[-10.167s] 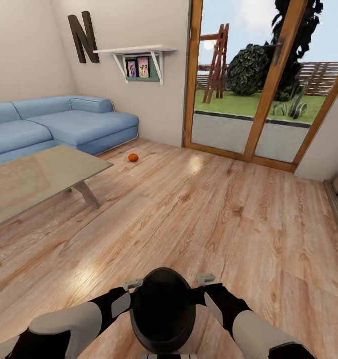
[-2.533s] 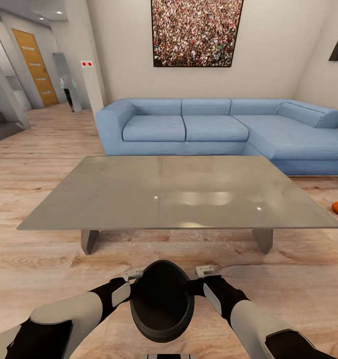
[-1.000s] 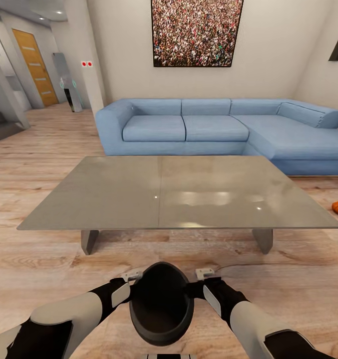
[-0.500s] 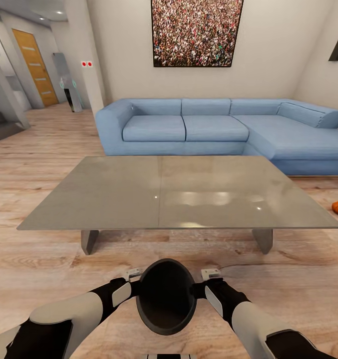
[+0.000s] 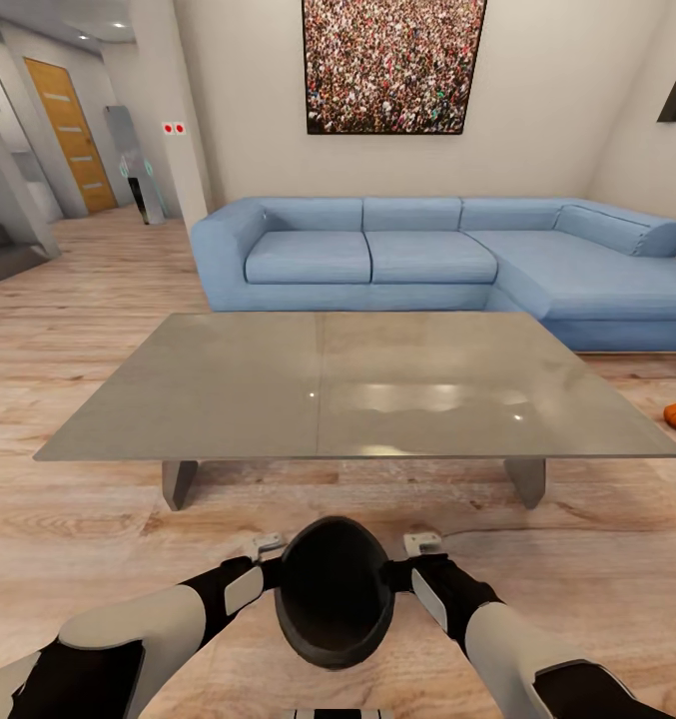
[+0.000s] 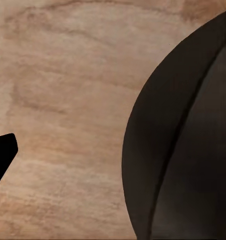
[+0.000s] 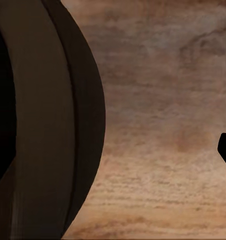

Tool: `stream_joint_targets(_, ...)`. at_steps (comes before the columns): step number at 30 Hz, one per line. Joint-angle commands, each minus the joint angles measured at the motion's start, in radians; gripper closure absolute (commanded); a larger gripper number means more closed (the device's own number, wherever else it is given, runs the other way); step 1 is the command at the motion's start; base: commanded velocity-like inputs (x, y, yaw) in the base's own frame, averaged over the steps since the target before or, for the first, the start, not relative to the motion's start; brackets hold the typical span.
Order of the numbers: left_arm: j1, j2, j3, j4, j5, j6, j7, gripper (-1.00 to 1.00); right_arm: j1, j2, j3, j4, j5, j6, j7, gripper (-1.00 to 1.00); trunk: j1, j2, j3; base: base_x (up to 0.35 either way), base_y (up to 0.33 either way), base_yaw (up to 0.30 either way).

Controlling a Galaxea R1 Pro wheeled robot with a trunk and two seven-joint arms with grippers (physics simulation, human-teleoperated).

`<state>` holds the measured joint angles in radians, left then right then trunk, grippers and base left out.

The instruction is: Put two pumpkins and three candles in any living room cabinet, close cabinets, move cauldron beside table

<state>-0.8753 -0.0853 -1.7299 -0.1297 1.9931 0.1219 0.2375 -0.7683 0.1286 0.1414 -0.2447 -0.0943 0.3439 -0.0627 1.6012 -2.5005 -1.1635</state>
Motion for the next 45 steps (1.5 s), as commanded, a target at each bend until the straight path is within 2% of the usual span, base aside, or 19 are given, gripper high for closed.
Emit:
stream_joint_targets(1, 0.000, 0.001, -0.003, 0.022, -0.005, -0.009, 0.003, -1.00, 0.000, -0.001, 0.002, -0.006, 0.018, -0.008, -0.007, -1.00, 0.000, 0.000, 0.000, 0.000, 0.000, 0.000)
stream_joint_targets(9, -0.002, 0.002, -0.002, 0.016, -0.005, -0.028, 0.003, -1.00, 0.004, 0.002, 0.003, -0.131, 0.018, -0.015, -0.003, -1.00, 0.000, 0.000, 0.000, 0.000, 0.000, 0.000)
stream_joint_targets(23, -0.003, 0.002, 0.000, 0.015, -0.005, -0.027, 0.006, -1.00, 0.006, 0.001, 0.003, -0.143, 0.018, -0.011, -0.002, -1.00, 0.000, 0.000, 0.000, 0.000, 0.000, 0.000)
stream_joint_targets(29, -0.004, 0.003, 0.000, 0.015, -0.005, -0.026, 0.006, -1.00, 0.006, 0.000, 0.003, -0.158, 0.018, 0.026, 0.003, -1.00, 0.000, 0.000, 0.000, 0.000, 0.000, 0.000)
stream_joint_targets(36, -0.004, 0.000, 0.001, 0.015, -0.005, -0.027, 0.009, -1.00, 0.006, 0.000, 0.003, -0.163, 0.018, 0.036, 0.004, -1.00, 0.000, 0.000, 0.000, 0.000, 0.000, 0.000)
stream_joint_targets(39, -0.004, -0.001, 0.001, 0.015, -0.005, -0.027, 0.009, -1.00, 0.006, 0.000, 0.003, -0.163, 0.017, 0.036, 0.004, -1.00, -0.003, 0.004, 0.011, 0.000, 0.000, 0.000)
stream_joint_targets(45, -0.004, -0.003, 0.001, 0.015, -0.005, -0.027, 0.009, -1.00, 0.006, 0.000, 0.003, -0.162, 0.016, 0.036, 0.004, -1.00, -0.026, 0.046, 0.030, 0.000, 0.000, 0.000)
